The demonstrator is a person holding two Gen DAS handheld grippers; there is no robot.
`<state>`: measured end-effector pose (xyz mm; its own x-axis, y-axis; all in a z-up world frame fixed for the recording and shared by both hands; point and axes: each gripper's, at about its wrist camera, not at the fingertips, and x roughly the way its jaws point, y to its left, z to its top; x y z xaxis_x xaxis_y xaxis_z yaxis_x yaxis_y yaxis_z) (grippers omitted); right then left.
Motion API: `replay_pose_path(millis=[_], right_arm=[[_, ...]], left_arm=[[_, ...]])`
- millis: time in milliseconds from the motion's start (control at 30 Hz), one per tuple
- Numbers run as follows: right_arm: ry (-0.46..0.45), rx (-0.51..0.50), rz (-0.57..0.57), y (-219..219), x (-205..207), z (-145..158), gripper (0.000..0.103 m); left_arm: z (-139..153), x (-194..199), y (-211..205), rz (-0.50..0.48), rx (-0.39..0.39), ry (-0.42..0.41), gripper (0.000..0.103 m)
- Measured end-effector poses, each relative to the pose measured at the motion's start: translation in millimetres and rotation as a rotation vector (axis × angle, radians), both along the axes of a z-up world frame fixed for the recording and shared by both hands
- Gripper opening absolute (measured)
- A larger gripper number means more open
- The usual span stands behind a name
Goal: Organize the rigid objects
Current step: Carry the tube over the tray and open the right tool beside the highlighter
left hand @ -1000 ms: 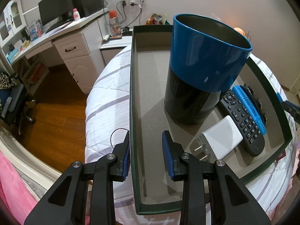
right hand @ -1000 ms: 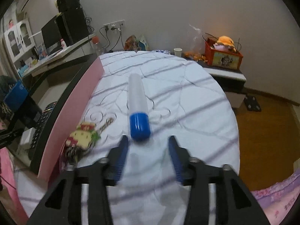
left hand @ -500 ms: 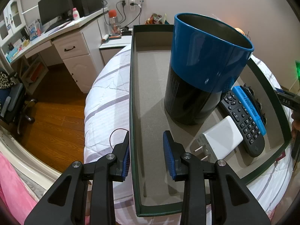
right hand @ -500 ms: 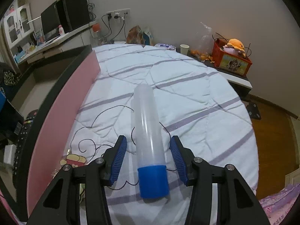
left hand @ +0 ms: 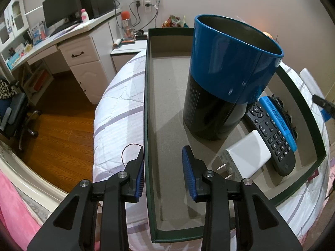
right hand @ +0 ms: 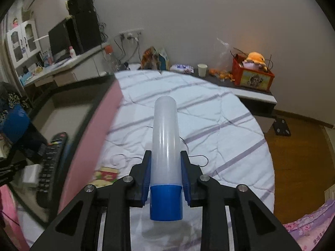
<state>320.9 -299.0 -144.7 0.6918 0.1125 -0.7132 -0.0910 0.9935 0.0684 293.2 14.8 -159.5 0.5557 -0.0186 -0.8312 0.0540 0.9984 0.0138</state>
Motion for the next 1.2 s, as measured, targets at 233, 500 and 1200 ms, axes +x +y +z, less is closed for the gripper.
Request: replay_pose_path(millis=[233, 500, 1200], right_arm=[[-0.079, -0.017, 0.042, 20, -17, 37, 0.026], [-0.131, -0.038, 0.099, 50, -24, 60, 0.026], [-0.046, -0.054, 0.287, 124, 4, 45, 0.026]], left_arm=[[0, 0, 0, -0.001, 0.000, 0.000, 0.033], [1, 1, 1, -0.005, -0.012, -0.004, 0.033], [7, -9, 14, -0.024, -0.048, -0.028, 0.032]])
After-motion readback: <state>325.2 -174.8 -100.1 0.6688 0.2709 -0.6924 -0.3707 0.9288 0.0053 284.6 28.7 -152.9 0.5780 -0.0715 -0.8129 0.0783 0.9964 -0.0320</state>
